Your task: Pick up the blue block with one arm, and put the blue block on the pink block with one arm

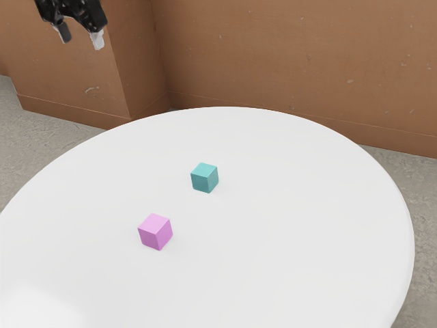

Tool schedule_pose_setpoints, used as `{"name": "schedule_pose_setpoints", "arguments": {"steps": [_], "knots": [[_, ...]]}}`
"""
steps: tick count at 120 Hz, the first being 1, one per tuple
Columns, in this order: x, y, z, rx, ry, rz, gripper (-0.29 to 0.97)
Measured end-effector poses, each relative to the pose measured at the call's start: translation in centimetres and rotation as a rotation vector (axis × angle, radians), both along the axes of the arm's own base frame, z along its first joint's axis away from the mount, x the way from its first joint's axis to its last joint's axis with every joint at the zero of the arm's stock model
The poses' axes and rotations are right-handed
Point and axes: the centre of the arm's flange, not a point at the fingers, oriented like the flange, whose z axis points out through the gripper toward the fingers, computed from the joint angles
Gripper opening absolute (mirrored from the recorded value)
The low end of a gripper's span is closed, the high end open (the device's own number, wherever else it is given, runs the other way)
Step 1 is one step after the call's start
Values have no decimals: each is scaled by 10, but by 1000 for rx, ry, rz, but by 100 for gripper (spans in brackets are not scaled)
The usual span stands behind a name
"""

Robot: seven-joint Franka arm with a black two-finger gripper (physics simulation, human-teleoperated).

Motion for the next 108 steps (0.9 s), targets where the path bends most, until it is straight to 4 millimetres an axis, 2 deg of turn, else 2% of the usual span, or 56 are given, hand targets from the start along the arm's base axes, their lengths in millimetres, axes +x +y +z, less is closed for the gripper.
{"name": "schedule_pose_setpoints", "arguments": {"steps": [5, 11, 20, 25, 42, 49, 55, 63, 67, 74, 85, 92, 99, 108], "knots": [[0, -2, -30, -12, 56, -6, 66], [-4, 0, -53, -25, 96, 10, 66], [-2, 20, -76, -39, 122, 77, 66], [2, 23, -83, -39, 117, 98, 66], [18, -2, -132, -21, 87, 79, 66], [21, -8, -169, -33, 97, 78, 66], [14, 6, -194, -50, 99, 107, 66], [-4, 23, -203, -66, 61, 137, 66], [-6, 29, -206, -69, 44, 145, 66], [-4, 36, -225, -74, 47, 160, 66], [30, 33, -293, -63, 80, 180, 66], [60, 27, -323, -47, 76, 180, 66], [102, 18, -339, -29, 42, 169, 66], [159, 5, -341, -14, -10, 150, 66]]}}
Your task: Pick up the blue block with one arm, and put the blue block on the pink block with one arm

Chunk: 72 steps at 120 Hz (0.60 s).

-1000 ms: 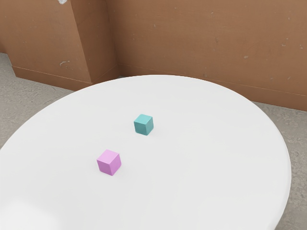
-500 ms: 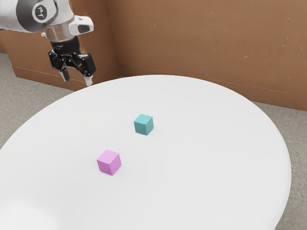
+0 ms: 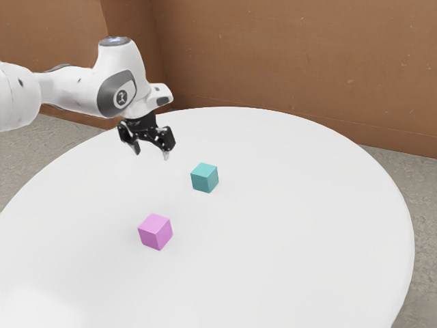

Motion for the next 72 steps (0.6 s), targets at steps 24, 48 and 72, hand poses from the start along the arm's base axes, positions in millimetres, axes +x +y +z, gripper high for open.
{"name": "schedule_pose_setpoints", "arguments": {"steps": [24, 48, 72], "knots": [[57, -17, -29, -33, 63, -37, 66], [49, -38, -60, -74, 128, -149, 66], [50, -39, -69, -93, 113, -287, 66]]}}
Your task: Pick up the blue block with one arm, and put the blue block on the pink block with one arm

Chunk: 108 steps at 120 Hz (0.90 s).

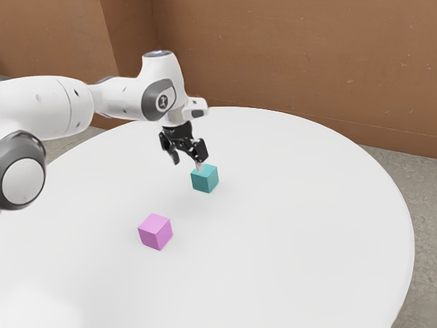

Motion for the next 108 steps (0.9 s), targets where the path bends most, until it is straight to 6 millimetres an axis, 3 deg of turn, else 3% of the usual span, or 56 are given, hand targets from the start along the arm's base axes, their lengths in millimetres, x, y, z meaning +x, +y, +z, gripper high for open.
{"name": "schedule_pose_setpoints", "arguments": {"steps": [14, 42, 70, 108], "knots": [[12, -2, -17, -5, -6, -26, 66], [29, 6, -20, -16, -35, 30, 66], [41, 14, -53, -22, 18, 73, 66], [56, 13, -54, -22, 8, 23, 66]]}}
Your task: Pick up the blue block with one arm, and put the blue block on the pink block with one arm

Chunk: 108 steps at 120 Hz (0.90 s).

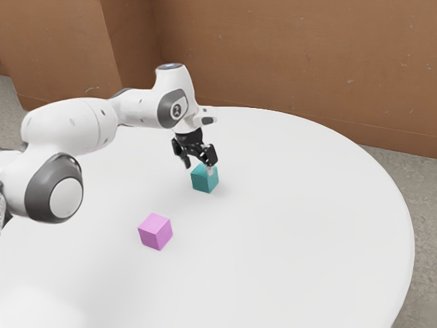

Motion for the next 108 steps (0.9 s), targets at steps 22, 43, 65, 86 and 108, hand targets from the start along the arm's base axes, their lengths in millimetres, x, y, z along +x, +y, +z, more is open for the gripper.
{"name": "schedule_pose_setpoints", "arguments": {"steps": [22, 43, 65, 86, 108], "knots": [[15, 1, 4, -1, -35, -38, 66], [17, 7, -10, -4, -6, -61, 66], [17, 7, -20, -8, 12, -84, 66], [21, 11, -20, -10, -2, -95, 66], [25, 15, -21, -4, -8, -106, 66]]}}
